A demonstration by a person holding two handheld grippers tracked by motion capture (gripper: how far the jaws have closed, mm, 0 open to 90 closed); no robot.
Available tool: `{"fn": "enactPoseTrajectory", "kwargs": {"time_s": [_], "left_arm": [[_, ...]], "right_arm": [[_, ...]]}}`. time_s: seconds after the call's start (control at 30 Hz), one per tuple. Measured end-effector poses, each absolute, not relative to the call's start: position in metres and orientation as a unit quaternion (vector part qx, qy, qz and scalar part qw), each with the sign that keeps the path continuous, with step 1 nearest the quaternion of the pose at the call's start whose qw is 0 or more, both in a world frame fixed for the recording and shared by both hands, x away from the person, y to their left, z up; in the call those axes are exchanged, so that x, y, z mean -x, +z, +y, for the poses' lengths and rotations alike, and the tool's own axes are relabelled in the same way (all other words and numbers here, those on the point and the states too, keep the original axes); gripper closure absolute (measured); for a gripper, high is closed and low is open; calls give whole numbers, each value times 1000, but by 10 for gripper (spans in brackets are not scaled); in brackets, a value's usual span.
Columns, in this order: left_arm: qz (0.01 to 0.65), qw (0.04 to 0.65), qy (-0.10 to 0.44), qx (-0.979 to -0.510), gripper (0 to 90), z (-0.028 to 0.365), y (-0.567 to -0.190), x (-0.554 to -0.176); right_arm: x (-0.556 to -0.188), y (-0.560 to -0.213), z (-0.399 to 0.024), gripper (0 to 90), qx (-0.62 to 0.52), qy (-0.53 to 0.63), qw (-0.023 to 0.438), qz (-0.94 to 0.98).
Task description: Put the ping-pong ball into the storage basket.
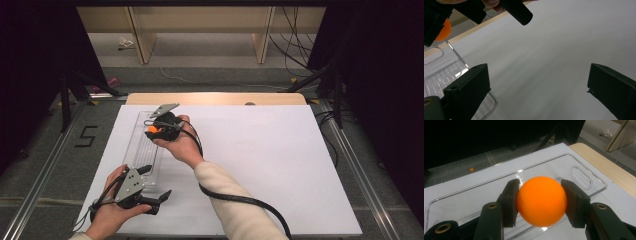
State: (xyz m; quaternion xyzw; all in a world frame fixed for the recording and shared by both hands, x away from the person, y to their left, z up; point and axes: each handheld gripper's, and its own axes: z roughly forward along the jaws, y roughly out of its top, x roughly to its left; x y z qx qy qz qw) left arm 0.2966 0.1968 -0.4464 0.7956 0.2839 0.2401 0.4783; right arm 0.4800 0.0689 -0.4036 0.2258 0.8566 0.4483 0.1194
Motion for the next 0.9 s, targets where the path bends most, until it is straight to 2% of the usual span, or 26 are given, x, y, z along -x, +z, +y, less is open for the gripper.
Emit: {"fn": "enactPoseTrajectory", "kwargs": {"time_s": [0.9], "left_arm": [[283,476,241,-797,40,197,-447,-296]], "right_arm": [[-485,-403,79,515,-226,446,117,858]]}}
